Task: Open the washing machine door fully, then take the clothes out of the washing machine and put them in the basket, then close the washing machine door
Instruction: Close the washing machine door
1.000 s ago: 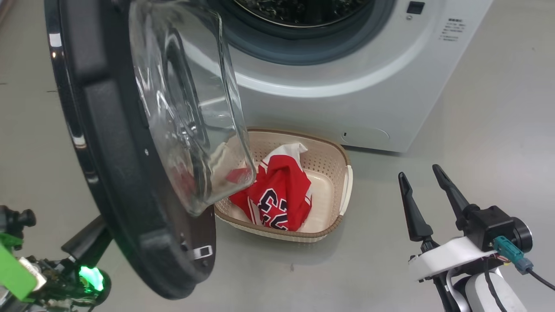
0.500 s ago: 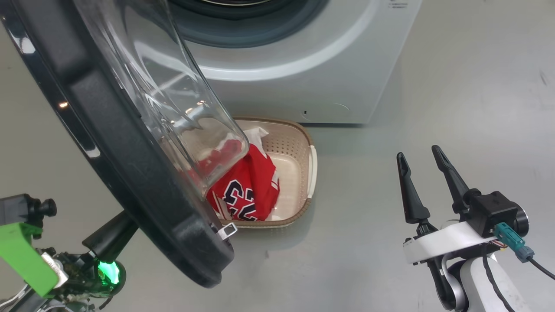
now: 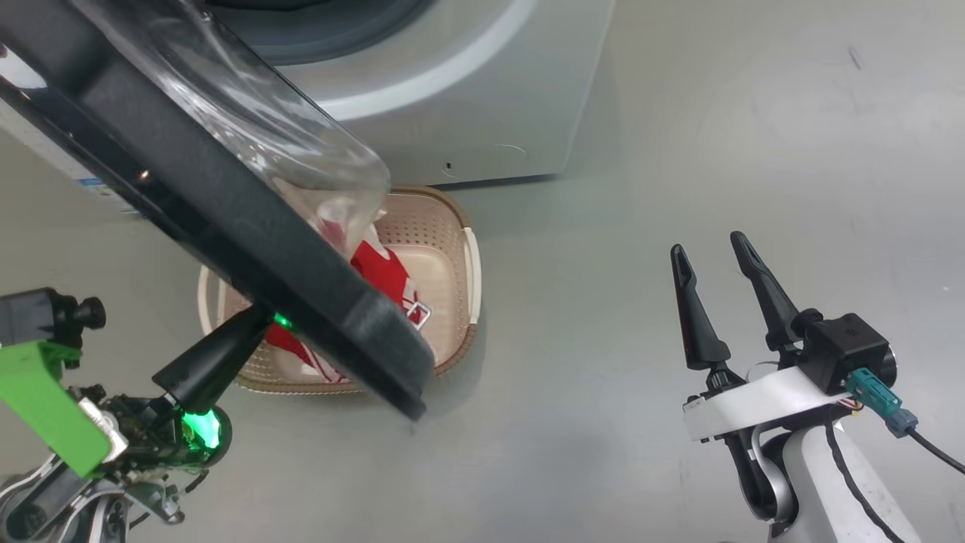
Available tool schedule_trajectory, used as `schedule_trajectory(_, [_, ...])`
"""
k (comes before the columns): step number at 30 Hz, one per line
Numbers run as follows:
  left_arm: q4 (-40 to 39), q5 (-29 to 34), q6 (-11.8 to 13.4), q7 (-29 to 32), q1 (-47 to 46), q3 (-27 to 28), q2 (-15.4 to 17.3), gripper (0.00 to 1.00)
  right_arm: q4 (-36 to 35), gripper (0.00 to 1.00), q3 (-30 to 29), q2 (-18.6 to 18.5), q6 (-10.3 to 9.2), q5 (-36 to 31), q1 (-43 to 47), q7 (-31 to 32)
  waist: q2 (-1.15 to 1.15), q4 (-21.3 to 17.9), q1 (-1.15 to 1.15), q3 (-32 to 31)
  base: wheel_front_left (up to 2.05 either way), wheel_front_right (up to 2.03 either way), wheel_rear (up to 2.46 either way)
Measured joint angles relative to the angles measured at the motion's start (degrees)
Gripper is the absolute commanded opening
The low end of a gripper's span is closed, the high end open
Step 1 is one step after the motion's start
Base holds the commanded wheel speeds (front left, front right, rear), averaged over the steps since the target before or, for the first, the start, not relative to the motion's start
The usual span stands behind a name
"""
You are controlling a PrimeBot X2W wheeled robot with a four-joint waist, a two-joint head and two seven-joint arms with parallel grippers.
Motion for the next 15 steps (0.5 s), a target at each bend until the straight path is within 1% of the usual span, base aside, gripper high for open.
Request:
schedule_trajectory(7, [0.99,0.07,0.00,-0.11,-2.92,0.25,0.08,0.00,1.15,1.00,0.58,0.55,0.26,0.58,-1.37,-0.55,0.00,-3.92,0.00,1.82,0.00,0.00,0.00])
schedule_trajectory(10, [1.66,1.01,0.05,-0.54,-4.35,0.27,0.11,0.00,1.66,1.00,0.65,0.78,0.47,0.99,-1.72,-0.98,0.00,-5.51,0.00,2.61,0.00,0.00,0.00])
schedule_trajectory(15, [2.54,1.63,1.14,-1.20,-6.57,0.54,0.30,0.00,2.22,1.00,0.75,1.00,0.49,1.12,-2.36,-1.04,0.00,-7.49,0.00,3.73,0.00,0.00,0.00])
